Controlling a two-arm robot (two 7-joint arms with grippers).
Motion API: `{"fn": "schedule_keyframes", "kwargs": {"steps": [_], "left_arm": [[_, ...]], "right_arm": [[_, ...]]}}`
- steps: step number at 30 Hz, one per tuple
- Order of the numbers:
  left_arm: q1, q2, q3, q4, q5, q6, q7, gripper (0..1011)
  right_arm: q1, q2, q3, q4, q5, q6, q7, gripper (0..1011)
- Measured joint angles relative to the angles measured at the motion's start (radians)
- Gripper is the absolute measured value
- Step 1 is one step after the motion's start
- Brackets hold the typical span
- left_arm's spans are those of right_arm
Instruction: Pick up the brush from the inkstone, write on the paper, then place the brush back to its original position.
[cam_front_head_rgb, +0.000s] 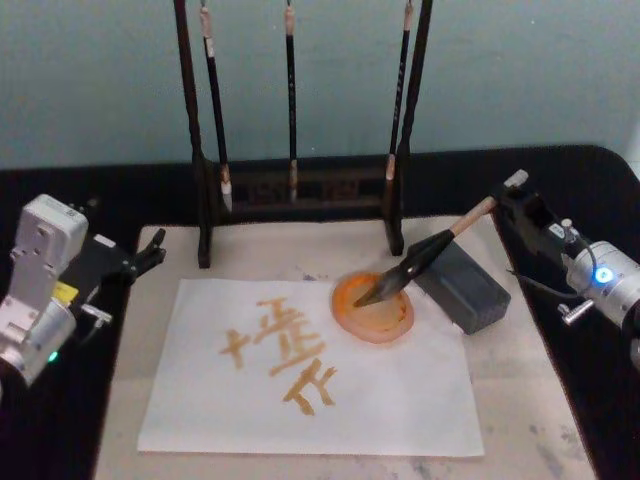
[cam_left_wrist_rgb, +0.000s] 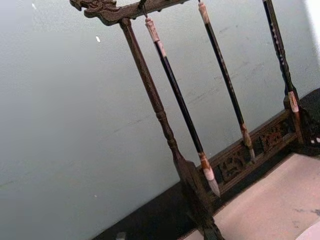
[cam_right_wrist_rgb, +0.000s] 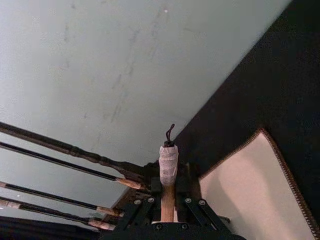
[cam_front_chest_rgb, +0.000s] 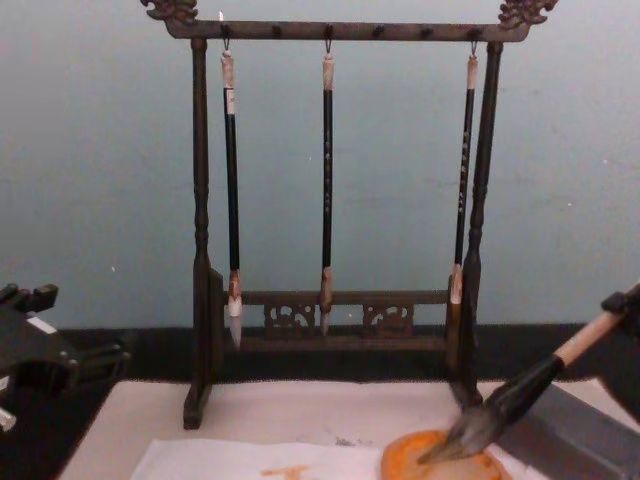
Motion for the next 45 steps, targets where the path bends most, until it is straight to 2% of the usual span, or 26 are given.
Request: {"fn": "schedule_keyframes", "kwargs": {"steps": [10,25,45], "left_arm": [[0.0,0.0,0.0,0.0,0.0,0.0,0.0,1010],[0.0,0.0,0.0,0.0,0.0,0.0,0.0,1009],[0.0,0.0,0.0,0.0,0.0,0.0,0.0,1009]], "right_arm": [[0.028,0.0,-0.028,0.044,0.02,-0.002,0.007,168],[0.076,0.003,-0.084,0.088,0.023,-0.015,0.015,168],[0.101,0.02,-0.138,0.102,0.04,-0.038,0.007,169]]}}
